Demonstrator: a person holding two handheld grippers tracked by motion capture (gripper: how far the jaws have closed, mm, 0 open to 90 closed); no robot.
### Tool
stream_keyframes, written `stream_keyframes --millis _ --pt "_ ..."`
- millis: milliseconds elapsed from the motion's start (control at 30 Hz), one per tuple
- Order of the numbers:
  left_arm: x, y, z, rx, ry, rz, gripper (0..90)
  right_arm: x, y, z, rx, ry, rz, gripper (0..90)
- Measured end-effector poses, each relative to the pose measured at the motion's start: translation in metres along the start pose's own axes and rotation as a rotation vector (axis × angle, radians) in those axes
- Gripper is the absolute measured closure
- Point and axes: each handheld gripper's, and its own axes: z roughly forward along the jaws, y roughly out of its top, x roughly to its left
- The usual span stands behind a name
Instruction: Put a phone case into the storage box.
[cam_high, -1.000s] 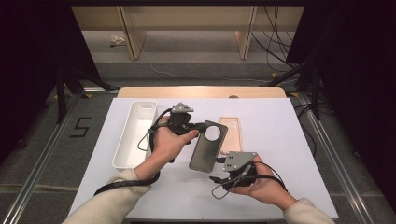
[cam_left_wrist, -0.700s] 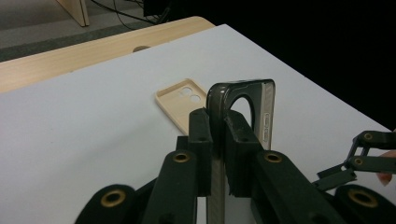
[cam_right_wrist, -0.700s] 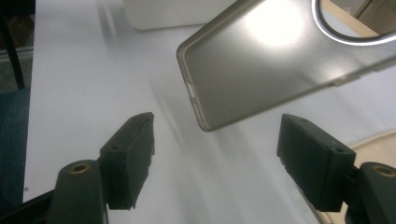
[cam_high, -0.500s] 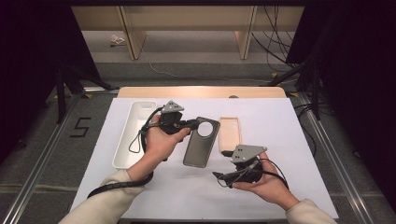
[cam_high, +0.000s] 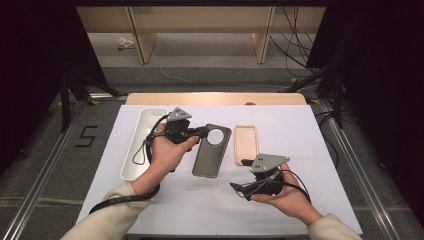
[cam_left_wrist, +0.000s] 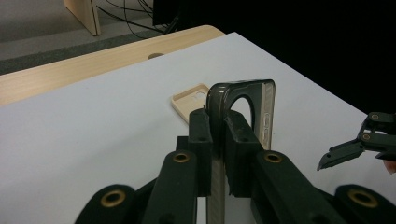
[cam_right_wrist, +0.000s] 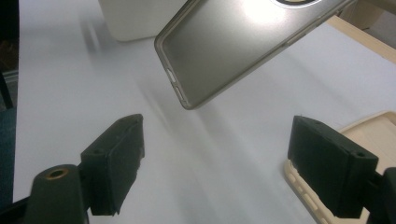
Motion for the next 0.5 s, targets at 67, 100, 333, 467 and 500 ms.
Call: stream_keyframes --millis 67,100,333,467,500 --pt "0.001 -0.001 -0.002 0.002 0.003 0.002 82.2 -0.001 -0.001 -0.001 -0.004 -0.001 0.009 18.7" --pt "0.002 -0.001 -0.002 -0.002 0.005 0.003 82.2 -0.001 -0.001 -0.001 -0.005 0.000 0.015 18.3" --pt "0.009 0.000 -0.010 -0.013 0.012 0.006 82.2 -0.004 -0.003 -0.004 -0.003 -0.020 0.017 17.6" --pt "0.012 0.002 -0.014 -0.019 0.006 0.015 82.2 -0.004 -0.005 -0.006 -0.006 -0.023 0.023 17.6" --pt "0.013 0.002 -0.015 -0.022 0.007 0.016 82.2 -0.005 -0.005 -0.006 -0.007 -0.022 0.026 17.6"
